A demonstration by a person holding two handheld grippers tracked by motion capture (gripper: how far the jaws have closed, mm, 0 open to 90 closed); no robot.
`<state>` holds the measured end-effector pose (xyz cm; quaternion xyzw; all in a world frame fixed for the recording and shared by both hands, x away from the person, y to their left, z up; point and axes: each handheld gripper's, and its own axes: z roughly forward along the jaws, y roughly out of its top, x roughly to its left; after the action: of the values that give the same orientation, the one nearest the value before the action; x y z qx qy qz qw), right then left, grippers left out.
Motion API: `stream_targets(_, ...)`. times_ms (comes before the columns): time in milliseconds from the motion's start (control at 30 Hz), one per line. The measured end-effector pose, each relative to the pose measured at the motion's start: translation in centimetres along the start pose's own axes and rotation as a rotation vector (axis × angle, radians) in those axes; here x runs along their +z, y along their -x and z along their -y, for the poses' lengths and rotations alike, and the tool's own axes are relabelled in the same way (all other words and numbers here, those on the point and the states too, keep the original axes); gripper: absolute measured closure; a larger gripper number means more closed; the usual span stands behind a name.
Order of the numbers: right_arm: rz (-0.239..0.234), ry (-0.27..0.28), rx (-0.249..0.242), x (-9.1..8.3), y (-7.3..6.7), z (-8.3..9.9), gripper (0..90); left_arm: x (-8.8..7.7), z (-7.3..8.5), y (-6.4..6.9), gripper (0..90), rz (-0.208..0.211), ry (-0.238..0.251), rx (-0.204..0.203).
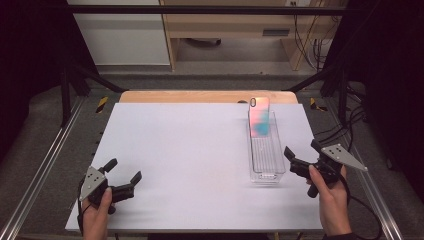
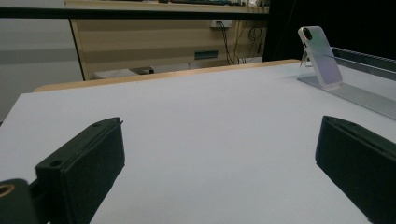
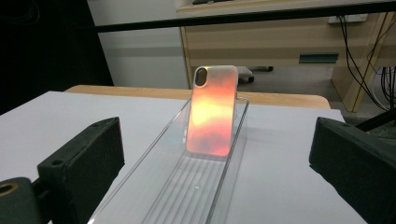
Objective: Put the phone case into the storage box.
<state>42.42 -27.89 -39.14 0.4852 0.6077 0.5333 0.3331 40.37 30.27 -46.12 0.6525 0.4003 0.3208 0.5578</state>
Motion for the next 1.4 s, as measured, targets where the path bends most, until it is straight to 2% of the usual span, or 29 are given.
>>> stream_targets(1167, 0.004, 0.011, 0.021, -2.1, 2.2, 3.2, 3.2, -0.3, 0.0, 0.0, 1.0, 0.002, 0.004, 0.005)
stream_targets(1400, -0.021, 0.032, 0.004, -2.3, 2.4, 4.2, 3.5, -0.3, -0.1, 0.0, 1.1, 0.003, 0.009, 0.001)
